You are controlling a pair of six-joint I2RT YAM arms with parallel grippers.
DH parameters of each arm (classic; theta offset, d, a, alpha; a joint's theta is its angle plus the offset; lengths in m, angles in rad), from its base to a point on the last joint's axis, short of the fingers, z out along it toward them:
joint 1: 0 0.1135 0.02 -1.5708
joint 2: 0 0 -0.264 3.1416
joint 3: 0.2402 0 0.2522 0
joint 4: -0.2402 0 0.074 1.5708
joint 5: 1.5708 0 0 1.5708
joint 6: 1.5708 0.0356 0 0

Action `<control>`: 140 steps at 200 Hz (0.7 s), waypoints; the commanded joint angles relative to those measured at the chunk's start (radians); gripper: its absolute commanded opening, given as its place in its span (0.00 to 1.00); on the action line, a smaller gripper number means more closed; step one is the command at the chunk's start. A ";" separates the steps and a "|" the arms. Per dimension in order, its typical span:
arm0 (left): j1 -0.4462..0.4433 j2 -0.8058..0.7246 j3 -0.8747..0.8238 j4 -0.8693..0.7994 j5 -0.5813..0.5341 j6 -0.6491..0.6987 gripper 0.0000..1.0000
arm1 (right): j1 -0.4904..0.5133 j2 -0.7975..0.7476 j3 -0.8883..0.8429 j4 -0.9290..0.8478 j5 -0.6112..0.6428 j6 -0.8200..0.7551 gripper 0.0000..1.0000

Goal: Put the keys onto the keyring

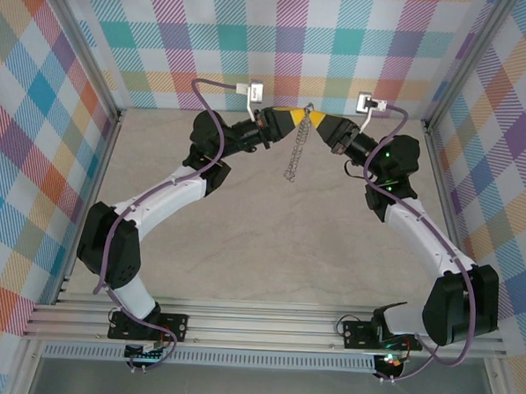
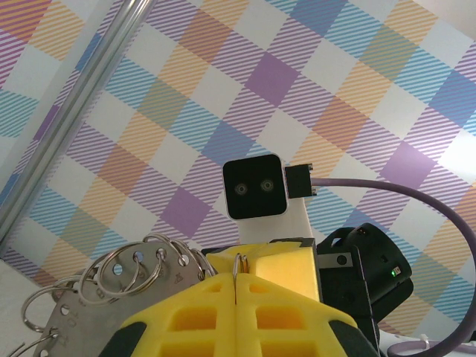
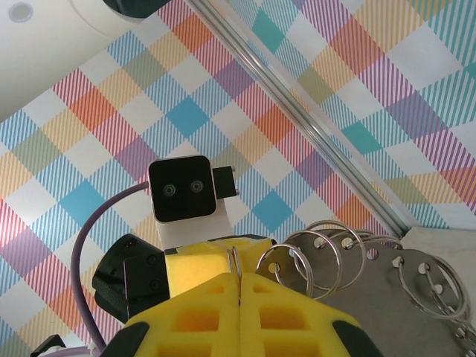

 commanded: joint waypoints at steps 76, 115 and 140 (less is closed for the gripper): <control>-0.002 -0.024 0.003 0.057 -0.002 0.000 0.00 | 0.011 -0.002 0.025 0.024 -0.028 -0.010 0.04; -0.004 -0.024 0.005 0.054 0.002 -0.002 0.00 | 0.011 -0.009 0.023 0.014 -0.027 -0.018 0.00; -0.004 -0.030 0.001 0.049 0.002 -0.001 0.00 | 0.012 -0.011 0.022 0.017 -0.028 -0.018 0.00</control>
